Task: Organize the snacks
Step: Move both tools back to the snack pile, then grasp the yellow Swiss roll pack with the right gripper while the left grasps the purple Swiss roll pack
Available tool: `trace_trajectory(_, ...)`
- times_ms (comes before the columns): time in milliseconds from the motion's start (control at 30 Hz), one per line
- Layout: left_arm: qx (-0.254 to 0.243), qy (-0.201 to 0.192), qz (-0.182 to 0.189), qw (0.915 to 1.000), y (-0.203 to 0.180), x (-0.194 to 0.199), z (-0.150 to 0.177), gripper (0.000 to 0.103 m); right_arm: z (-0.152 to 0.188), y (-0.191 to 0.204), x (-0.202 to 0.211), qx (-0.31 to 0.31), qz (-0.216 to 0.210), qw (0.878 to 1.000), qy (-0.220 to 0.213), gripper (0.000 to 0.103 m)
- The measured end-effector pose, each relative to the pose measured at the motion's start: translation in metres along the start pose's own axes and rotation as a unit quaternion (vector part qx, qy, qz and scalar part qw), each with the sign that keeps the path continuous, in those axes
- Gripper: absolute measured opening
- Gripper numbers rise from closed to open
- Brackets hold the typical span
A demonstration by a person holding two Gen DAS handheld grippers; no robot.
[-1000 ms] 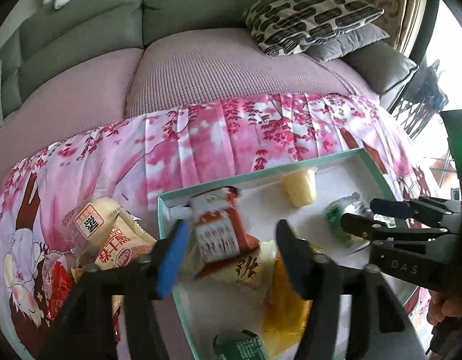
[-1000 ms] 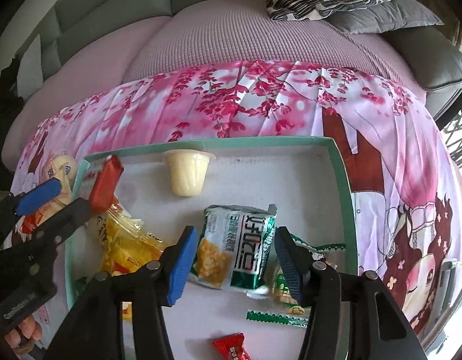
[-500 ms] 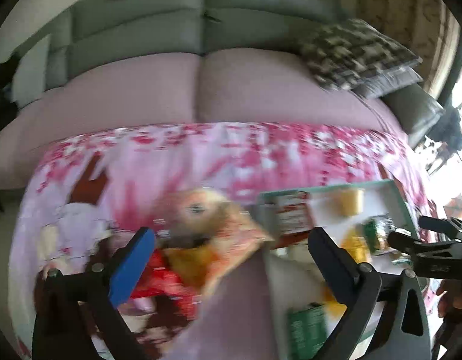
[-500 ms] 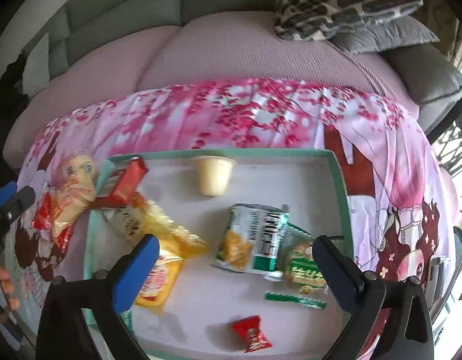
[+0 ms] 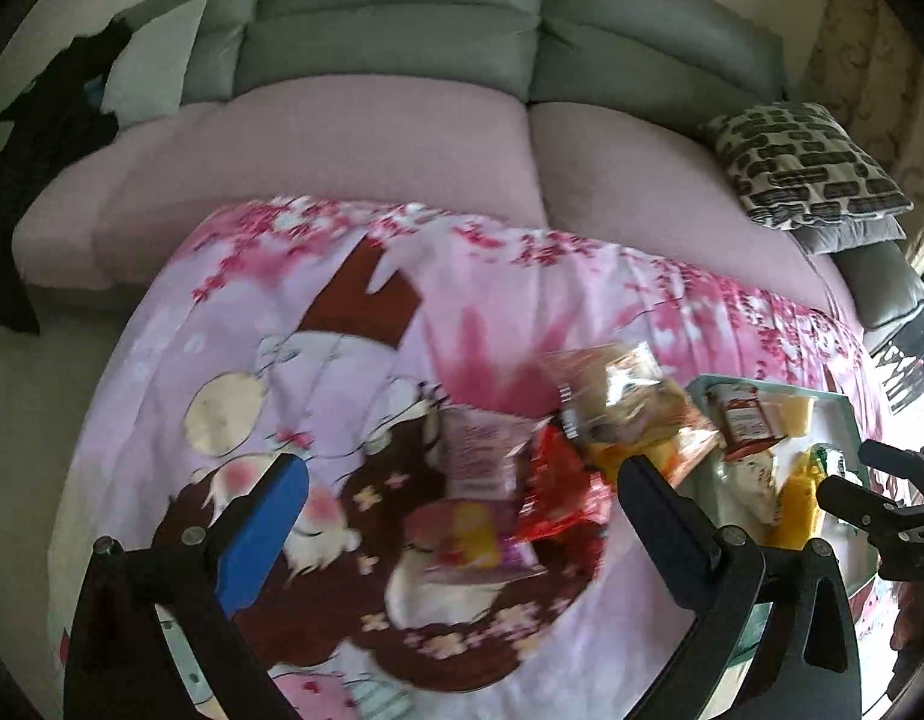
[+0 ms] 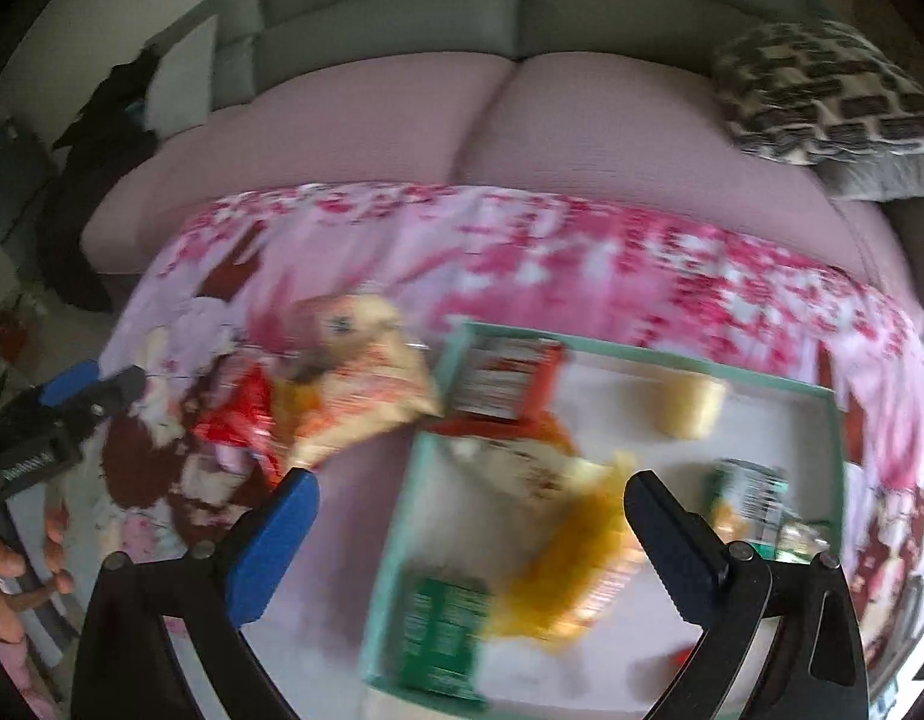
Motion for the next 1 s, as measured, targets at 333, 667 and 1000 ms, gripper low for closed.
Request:
trace_trajectory(333,0.056,0.046,0.020,0.9972,0.033,-0.024,0.001,0.102,-0.031,0.045,-0.037,0.007,-0.027,1.000,0.006,0.103)
trace_trajectory(667,0.075,0.110,0.044,0.9901,0.014,-0.073,0.006,0.096,-0.044,0.063,-0.075,0.079,0.000,0.996,0.047,0.101)
trace_trajectory(1000,0.084,0.130,0.046,0.9868,0.008,-0.100,0.009,0.055,-0.044,0.062,-0.099,0.100,0.012,0.993,0.064,0.084)
Point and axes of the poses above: each gripper's, at about its wrist camera, not at the fingertips, and x roughly against the way its jaws point, y to its left, z to its underside, the point moved 4 cm from there along -x, roughly the way its jaws point, and after that the axes turned 13 degrees about x, right-handed, at the moved point
